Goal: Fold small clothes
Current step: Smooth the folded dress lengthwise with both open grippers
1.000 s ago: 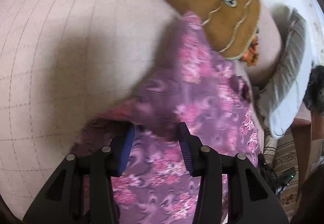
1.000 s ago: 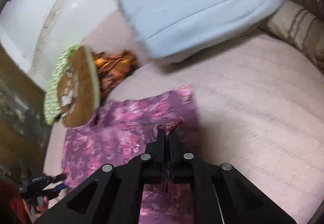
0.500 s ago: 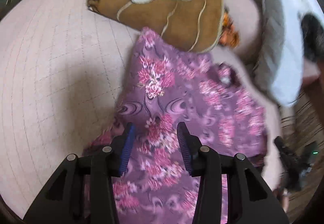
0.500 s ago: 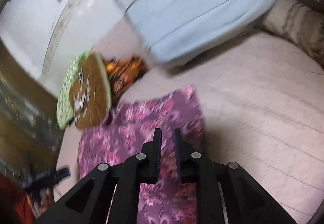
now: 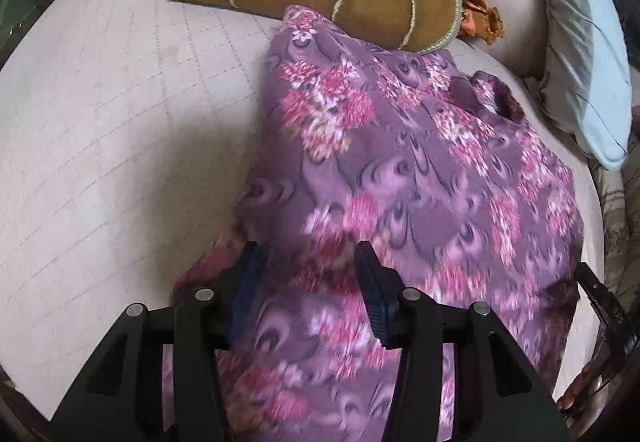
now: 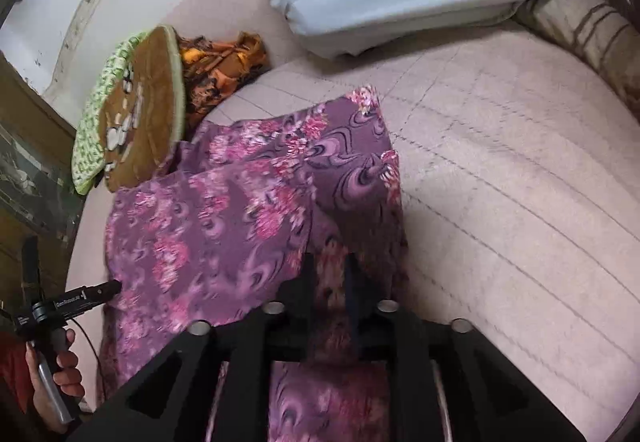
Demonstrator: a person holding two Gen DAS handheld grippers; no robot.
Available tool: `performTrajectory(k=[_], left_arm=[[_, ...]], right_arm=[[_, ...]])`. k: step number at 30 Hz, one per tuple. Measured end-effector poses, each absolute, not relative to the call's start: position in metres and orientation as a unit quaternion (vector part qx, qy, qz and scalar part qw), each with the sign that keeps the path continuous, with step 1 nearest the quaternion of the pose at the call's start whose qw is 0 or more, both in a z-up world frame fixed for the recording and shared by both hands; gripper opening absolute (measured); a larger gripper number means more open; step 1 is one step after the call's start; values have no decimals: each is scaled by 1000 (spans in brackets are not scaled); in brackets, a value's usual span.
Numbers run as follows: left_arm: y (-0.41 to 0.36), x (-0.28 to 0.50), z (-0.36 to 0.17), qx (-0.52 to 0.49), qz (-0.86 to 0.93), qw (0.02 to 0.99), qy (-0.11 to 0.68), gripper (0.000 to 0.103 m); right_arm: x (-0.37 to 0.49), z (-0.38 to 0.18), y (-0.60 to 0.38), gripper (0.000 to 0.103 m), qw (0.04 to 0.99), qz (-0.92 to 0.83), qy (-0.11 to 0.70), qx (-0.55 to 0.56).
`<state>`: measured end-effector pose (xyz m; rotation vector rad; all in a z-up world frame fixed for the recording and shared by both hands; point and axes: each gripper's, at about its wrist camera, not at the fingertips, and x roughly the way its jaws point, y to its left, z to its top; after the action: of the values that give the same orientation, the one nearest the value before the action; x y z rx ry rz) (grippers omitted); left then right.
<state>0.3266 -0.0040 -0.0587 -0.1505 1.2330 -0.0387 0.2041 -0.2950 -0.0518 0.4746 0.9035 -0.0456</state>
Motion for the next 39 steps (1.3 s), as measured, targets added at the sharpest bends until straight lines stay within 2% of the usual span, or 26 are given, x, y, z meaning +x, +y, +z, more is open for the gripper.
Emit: performTrajectory(k=[1, 2, 8, 11, 15, 17, 23, 30, 34, 39], left_arm=[[-2, 317, -54, -63, -18, 813, 579, 47], [-1, 309, -52, -55, -16, 813, 580, 47], [22, 247, -33, -46, -34, 807, 588, 49], [43, 212, -27, -50, -48, 805, 589, 54], [56, 182, -29, -32, -56, 800, 596, 56], [67, 163, -35, -26, -59, 792, 607, 62], [89, 132, -62, -31, -45, 770, 635, 62], [90, 96, -81, -35, -76, 753, 652, 66], [81, 90, -86, -40, -83, 751, 653, 72], [77, 90, -82, -52, -96, 748, 655, 73]], right_arm=[[194, -48, -297, 36, 874, -21, 429, 226], [182, -44, -296, 38, 876, -20, 426, 224], [101, -31, -303, 41, 874, -25, 434, 216], [51, -34, -309, 48, 868, -26, 440, 230], [1, -48, -309, 49, 854, -14, 456, 249], [-20, -56, -304, 49, 848, -8, 469, 247], [-63, -73, -290, 50, 838, 14, 484, 252], [-95, -87, -268, 53, 816, 46, 519, 249], [-98, -89, -262, 53, 813, 58, 527, 239], [-97, -85, -261, 53, 816, 49, 527, 232]])
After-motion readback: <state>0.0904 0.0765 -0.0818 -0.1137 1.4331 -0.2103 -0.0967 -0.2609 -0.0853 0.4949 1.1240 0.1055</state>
